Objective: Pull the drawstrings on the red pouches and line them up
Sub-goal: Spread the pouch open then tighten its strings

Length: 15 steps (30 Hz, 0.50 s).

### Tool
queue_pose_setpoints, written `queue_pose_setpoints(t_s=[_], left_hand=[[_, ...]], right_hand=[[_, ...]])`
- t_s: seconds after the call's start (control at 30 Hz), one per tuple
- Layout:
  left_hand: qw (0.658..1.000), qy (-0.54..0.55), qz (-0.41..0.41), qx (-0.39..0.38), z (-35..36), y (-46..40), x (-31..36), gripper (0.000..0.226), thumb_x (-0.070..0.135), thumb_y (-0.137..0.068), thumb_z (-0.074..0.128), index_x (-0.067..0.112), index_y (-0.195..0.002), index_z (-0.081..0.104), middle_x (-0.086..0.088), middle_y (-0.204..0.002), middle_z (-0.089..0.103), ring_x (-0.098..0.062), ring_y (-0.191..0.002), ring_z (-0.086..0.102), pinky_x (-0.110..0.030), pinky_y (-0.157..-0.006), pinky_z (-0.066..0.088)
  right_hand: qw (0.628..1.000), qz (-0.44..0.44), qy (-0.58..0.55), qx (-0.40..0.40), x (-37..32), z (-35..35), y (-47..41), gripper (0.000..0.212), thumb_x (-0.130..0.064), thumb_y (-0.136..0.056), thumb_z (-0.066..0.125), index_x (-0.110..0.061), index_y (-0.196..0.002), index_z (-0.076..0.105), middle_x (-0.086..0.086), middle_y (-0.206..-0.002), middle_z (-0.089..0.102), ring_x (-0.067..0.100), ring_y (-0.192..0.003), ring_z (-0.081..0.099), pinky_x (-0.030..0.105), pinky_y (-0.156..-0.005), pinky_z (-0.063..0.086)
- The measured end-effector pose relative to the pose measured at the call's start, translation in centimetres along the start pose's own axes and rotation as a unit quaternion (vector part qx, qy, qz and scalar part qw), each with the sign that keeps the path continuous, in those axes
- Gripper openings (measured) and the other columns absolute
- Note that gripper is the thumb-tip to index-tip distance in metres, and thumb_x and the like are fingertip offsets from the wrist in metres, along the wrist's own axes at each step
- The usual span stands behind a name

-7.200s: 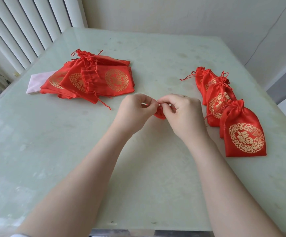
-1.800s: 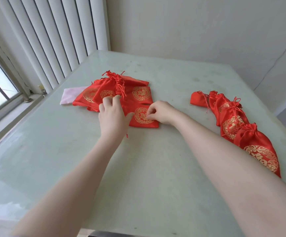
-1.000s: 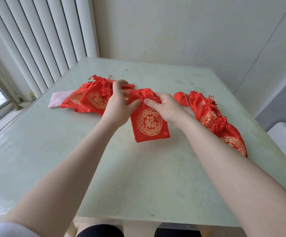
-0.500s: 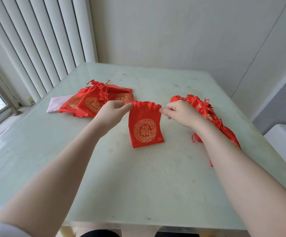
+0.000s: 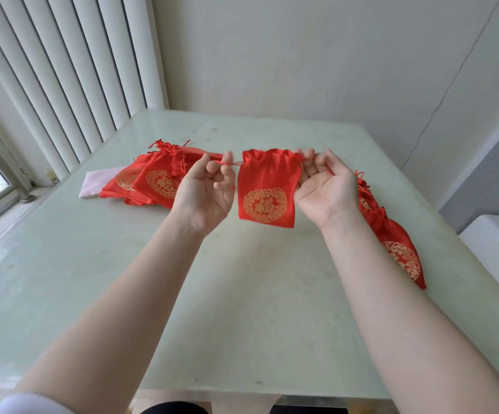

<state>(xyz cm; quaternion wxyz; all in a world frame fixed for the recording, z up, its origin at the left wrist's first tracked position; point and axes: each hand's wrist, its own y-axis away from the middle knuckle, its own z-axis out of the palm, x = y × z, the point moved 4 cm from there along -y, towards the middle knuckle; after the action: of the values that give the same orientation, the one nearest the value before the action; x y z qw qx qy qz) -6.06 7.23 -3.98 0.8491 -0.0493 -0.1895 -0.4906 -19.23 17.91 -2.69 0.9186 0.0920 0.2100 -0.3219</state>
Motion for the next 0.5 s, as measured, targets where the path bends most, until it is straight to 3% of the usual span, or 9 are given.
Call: queue_pose_setpoints(t_s=[0.1, 0.2, 0.27, 0.37, 0.5], left_hand=[[0.998, 0.013, 0.024, 0.051, -1.6, -0.2, 0.9, 0.048, 0.027, -0.099, 0.033, 0.016, -0.053, 0.036, 0.004, -0.051, 0.036, -0.009, -0.041, 0.042, -0.013, -0.038, 0.034], [0.992, -0.041, 0.047, 0.106, -3.1, -0.2, 1.6, 0.051, 0.029, -0.099, 0.031, 0.018, -0.049, 0.031, 0.005, -0.048, 0.028, -0.009, -0.037, 0.031, -0.015, -0.038, 0.025], [0.989, -0.074, 0.06, 0.113, -3.3, -0.2, 1.5, 0.047, 0.03, -0.099, 0.032, 0.019, -0.054, 0.032, 0.006, -0.049, 0.03, -0.009, -0.039, 0.031, -0.016, -0.041, 0.026], [0.98, -0.16, 0.076, 0.088, -1.9, -0.1, 1.4, 0.039, 0.032, -0.099, 0.034, 0.019, -0.062, 0.039, 0.006, -0.054, 0.042, -0.008, -0.045, 0.039, -0.016, -0.047, 0.031], [0.945, -0.295, 0.125, 0.067, 1.6, -0.3, 2.0, 0.039, 0.032, -0.1, 0.035, 0.016, -0.065, 0.046, 0.003, -0.061, 0.051, -0.008, -0.047, 0.043, -0.017, -0.044, 0.033]], right_hand=[[0.998, -0.007, -0.061, 0.008, -0.5, -0.7, -0.1, 0.043, -0.011, -0.087, 0.038, -0.014, -0.045, 0.045, -0.002, -0.044, 0.036, 0.013, -0.039, 0.042, 0.024, -0.055, 0.047], [0.998, 0.015, -0.036, 0.044, -0.4, -2.4, -0.2, 0.042, -0.01, -0.082, 0.037, -0.015, -0.041, 0.043, -0.004, -0.04, 0.026, 0.01, -0.03, 0.024, 0.015, -0.036, 0.029], [0.996, 0.038, 0.024, 0.073, 0.2, -3.2, -0.3, 0.047, -0.015, -0.094, 0.031, -0.016, -0.049, 0.045, -0.006, -0.04, 0.027, 0.008, -0.029, 0.023, 0.016, -0.031, 0.023], [0.986, 0.054, 0.14, 0.073, 0.6, -2.5, -0.5, 0.035, -0.024, -0.099, 0.033, -0.017, -0.069, 0.05, -0.009, -0.043, 0.034, 0.004, -0.03, 0.023, 0.015, -0.03, 0.016], [0.933, 0.051, 0.356, 0.026, 0.5, 0.3, -0.1, 0.023, -0.023, -0.097, 0.045, -0.011, -0.086, 0.062, -0.01, -0.05, 0.035, 0.001, -0.035, 0.021, 0.013, -0.032, 0.014]])
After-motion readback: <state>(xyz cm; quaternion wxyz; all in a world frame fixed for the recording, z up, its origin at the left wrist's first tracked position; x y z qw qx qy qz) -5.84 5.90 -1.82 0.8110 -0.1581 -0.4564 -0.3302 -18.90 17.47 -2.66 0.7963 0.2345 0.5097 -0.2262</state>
